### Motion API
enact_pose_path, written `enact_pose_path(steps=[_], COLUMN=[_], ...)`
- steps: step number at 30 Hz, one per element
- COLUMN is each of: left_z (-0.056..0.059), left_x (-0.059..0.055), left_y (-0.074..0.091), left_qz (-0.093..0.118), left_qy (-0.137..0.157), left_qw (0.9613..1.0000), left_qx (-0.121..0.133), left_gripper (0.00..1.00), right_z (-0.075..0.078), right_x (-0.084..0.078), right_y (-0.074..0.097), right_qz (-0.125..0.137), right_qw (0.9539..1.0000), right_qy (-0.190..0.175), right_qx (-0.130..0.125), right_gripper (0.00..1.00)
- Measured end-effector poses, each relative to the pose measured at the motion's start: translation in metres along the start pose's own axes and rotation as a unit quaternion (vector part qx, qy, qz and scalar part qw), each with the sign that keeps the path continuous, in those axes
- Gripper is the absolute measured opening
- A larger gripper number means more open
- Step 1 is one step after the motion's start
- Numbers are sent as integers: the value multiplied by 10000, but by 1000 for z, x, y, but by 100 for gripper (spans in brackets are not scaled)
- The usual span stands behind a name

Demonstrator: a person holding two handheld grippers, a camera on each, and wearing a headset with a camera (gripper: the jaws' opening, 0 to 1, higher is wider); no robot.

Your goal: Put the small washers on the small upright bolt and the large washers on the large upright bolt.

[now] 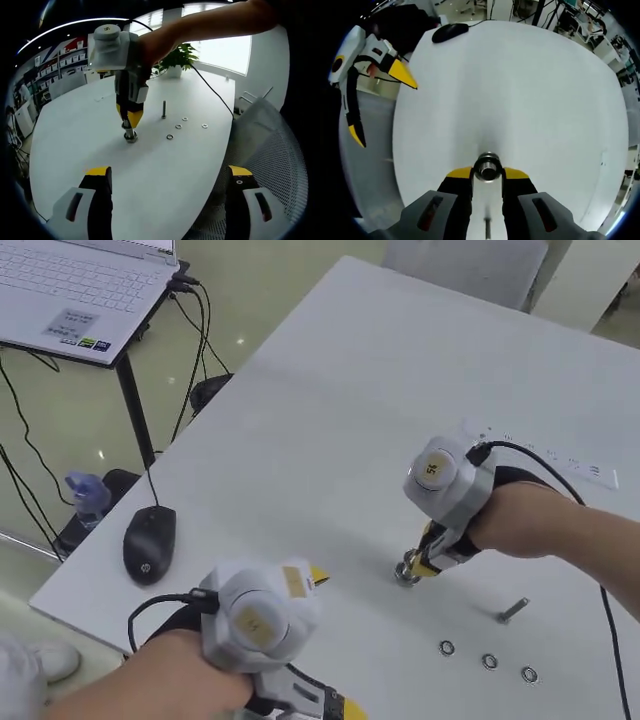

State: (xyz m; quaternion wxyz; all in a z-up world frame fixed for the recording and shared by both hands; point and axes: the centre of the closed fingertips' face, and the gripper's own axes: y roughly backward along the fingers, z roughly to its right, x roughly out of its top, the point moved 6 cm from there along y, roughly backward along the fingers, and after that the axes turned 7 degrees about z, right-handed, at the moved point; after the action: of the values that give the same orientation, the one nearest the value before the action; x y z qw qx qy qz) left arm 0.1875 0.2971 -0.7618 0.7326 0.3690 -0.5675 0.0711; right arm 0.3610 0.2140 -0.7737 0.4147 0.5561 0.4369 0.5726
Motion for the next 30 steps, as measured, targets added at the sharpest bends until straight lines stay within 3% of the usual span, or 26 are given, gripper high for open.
enact_pose_path(steps=[15,30], left_z=[1,1], left_x=[0,-2], left_y=[0,4], left_qz=[39,49], left_qy=[59,153], left_qw=[10000,9999], left_qx=[26,40], left_gripper=[94,92], right_z=[1,2], right_x=[-4,-7], right_y=[-24,-32], right_qz=[-135,-145], right_qw=[9999,9999], right_qy=[71,32], right_qx=[21,13], right_gripper=[22,22])
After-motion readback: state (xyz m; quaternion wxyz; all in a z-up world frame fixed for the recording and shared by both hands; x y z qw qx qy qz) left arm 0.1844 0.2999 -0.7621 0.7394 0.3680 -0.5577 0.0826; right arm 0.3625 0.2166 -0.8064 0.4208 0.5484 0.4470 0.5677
